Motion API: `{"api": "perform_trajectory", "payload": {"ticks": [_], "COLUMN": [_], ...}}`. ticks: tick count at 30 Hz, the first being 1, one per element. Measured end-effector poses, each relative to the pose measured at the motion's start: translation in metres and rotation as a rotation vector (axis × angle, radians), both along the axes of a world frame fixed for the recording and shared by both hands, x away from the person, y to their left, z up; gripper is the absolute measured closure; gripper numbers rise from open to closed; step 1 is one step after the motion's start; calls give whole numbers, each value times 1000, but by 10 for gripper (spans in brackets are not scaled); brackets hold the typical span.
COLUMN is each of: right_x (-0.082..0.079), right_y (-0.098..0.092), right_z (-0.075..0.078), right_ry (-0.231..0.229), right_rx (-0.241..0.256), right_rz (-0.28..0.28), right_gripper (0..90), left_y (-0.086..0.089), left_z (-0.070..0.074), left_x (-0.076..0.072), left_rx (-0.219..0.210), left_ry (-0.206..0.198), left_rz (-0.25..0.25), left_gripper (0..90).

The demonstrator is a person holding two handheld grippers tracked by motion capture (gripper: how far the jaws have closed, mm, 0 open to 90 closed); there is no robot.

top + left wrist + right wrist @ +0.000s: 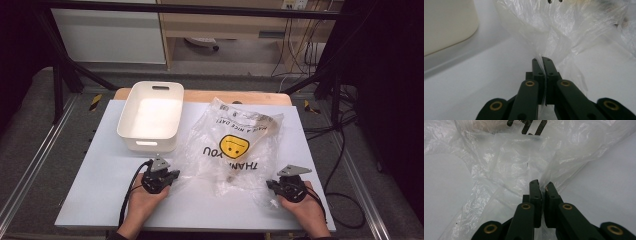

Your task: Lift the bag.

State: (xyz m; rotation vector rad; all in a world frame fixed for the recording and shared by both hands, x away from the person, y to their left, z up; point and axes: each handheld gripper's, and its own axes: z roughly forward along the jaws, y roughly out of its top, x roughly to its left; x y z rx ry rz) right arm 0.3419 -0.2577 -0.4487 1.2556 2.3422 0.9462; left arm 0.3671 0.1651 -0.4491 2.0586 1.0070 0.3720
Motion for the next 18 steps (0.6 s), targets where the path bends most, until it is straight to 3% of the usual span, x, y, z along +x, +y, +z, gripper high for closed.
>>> {"api": "perform_trajectory", "payload": {"ticks": [5, 18], "right_x": [-1, 2], "right_y": [-2, -3], "right_z": [5, 17], "right_ry": [-7, -31], "right_rx": [25, 69], "right_rz": [25, 26], "right_gripper": [900, 900], "left_y": [3, 6], "left_z": [6, 11], "left_x": [-3, -5], "left_rx": [-14, -35], "left_ry": [-14, -12], "left_rz": [-4, -17], "left_gripper": [900, 900]}}
